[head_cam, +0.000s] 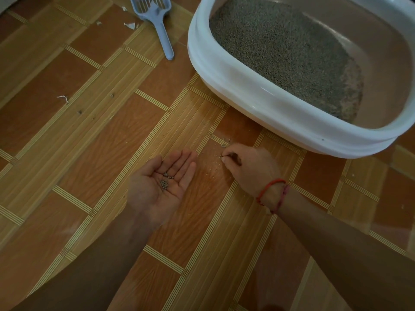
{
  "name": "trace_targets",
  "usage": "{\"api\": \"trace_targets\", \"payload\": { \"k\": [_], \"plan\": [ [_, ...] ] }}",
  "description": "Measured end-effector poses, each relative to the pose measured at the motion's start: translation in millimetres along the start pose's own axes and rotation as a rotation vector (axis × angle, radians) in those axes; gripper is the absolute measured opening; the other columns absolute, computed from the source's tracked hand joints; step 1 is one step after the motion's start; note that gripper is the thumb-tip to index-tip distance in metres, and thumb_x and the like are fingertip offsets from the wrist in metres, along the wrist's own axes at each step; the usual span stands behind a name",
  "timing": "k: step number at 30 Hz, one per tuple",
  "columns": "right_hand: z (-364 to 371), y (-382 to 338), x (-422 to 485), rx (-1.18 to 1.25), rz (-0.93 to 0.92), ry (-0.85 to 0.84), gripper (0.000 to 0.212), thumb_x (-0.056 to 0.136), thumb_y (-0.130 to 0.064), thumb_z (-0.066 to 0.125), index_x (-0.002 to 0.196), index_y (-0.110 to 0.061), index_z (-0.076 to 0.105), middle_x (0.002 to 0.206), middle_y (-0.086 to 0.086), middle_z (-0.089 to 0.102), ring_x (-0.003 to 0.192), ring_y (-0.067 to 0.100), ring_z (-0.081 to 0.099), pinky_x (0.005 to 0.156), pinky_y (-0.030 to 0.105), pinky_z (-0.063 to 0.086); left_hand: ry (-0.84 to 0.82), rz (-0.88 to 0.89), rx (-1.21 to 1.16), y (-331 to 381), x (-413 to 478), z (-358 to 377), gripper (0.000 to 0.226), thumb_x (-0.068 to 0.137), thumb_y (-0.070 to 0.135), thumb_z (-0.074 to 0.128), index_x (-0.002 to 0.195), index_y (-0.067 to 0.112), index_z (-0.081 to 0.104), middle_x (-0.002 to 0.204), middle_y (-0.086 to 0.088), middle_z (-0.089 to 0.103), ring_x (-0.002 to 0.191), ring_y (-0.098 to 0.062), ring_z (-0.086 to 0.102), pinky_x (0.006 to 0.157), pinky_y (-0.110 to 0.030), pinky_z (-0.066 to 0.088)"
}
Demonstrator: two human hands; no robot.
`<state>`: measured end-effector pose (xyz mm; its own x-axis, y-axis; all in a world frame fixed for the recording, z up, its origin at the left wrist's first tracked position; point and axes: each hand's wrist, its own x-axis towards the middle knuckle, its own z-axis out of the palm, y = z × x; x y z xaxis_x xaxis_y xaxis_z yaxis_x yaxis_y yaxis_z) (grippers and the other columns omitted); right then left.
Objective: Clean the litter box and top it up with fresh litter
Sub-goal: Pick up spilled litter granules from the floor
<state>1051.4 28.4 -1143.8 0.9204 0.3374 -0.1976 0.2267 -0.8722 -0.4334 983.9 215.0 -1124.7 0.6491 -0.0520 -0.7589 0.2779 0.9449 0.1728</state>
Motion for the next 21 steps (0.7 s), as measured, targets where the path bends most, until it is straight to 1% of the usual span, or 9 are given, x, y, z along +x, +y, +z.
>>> {"api": "trace_targets", "payload": {
  "k": [2, 5, 10, 13, 15, 17, 19, 21],
  "plan": [
    [2, -1, 0, -0.053, -0.033, 0.011, 0.017, 0.098, -0.033, 0.049, 0.092, -0.030, 0.065, 0.072, -0.013, 0.064, 0.064, 0.007, 0.059, 0.058, 0.031, 0.054, 0.000, 0.003, 0.005, 0, 0, 0, 0.049, 0.104, 0.021, 0.039, 0.086, -0.008, 0.074, 0.112, -0.022, 0.073, 0.103, -0.036, 0.072, 0.084, -0.049, 0.059],
    [4, -4, -1, -0.152, -0.074, -0.009, 0.019, 0.100, -0.033, 0.043, 0.094, -0.026, 0.060, 0.069, -0.008, 0.062, 0.060, 0.011, 0.057, 0.054, 0.035, 0.053, -0.001, 0.003, 0.004, -1, 0, 0, 0.050, 0.104, 0.021, 0.039, 0.084, -0.008, 0.075, 0.112, -0.022, 0.073, 0.103, -0.036, 0.072, 0.084, -0.048, 0.060],
    [4, -9, 1, -0.246, -0.093, -0.038, 0.024, 0.101, -0.032, 0.037, 0.098, -0.020, 0.057, 0.070, -0.005, 0.060, 0.060, 0.015, 0.057, 0.055, 0.035, 0.053, -0.011, 0.006, 0.004, 0, -1, 0, 0.048, 0.104, 0.021, 0.039, 0.088, -0.009, 0.073, 0.112, -0.023, 0.072, 0.103, -0.036, 0.072, 0.084, -0.049, 0.059],
    [4, -11, 1, -0.260, -0.077, -0.049, 0.025, 0.101, -0.033, 0.036, 0.100, -0.019, 0.057, 0.069, -0.003, 0.061, 0.061, 0.017, 0.058, 0.058, 0.037, 0.054, -0.017, 0.006, -0.001, 0, -1, -1, 0.048, 0.104, 0.021, 0.038, 0.089, -0.009, 0.073, 0.112, -0.023, 0.072, 0.104, -0.036, 0.072, 0.085, -0.049, 0.059],
    [3, -12, 1, -0.253, -0.066, -0.058, 0.026, 0.101, -0.033, 0.035, 0.102, -0.019, 0.057, 0.070, -0.002, 0.061, 0.063, 0.018, 0.059, 0.060, 0.037, 0.054, -0.022, 0.007, -0.002, 0, -1, -2, 0.049, 0.104, 0.021, 0.038, 0.087, -0.009, 0.074, 0.112, -0.023, 0.072, 0.104, -0.036, 0.072, 0.086, -0.049, 0.059],
    [0, -15, 0, -0.205, -0.047, -0.051, 0.024, 0.100, -0.033, 0.036, 0.101, -0.020, 0.056, 0.069, -0.004, 0.061, 0.061, 0.017, 0.058, 0.059, 0.038, 0.054, -0.029, 0.009, 0.004, 0, -1, -3, 0.050, 0.104, 0.021, 0.038, 0.086, -0.009, 0.074, 0.113, -0.023, 0.072, 0.105, -0.036, 0.072, 0.087, -0.049, 0.058],
    [-5, -24, -3, -0.130, -0.053, -0.010, 0.021, 0.099, -0.034, 0.037, 0.099, -0.022, 0.055, 0.066, -0.007, 0.059, 0.058, 0.015, 0.057, 0.056, 0.037, 0.053, -0.031, 0.010, 0.007, 0, -1, -5, 0.048, 0.104, 0.021, 0.038, 0.090, -0.008, 0.073, 0.114, -0.023, 0.072, 0.106, -0.035, 0.071, 0.088, -0.049, 0.057],
    [-12, -43, -10, -0.043, -0.092, 0.020, 0.018, 0.099, -0.034, 0.041, 0.098, -0.023, 0.055, 0.065, -0.009, 0.059, 0.059, 0.013, 0.057, 0.055, 0.033, 0.048, -0.041, 0.004, 0.018, -1, 0, -7, 0.046, 0.104, 0.022, 0.036, 0.094, -0.007, 0.071, 0.113, -0.022, 0.072, 0.107, -0.034, 0.071, 0.089, -0.047, 0.058]
  ]
}}
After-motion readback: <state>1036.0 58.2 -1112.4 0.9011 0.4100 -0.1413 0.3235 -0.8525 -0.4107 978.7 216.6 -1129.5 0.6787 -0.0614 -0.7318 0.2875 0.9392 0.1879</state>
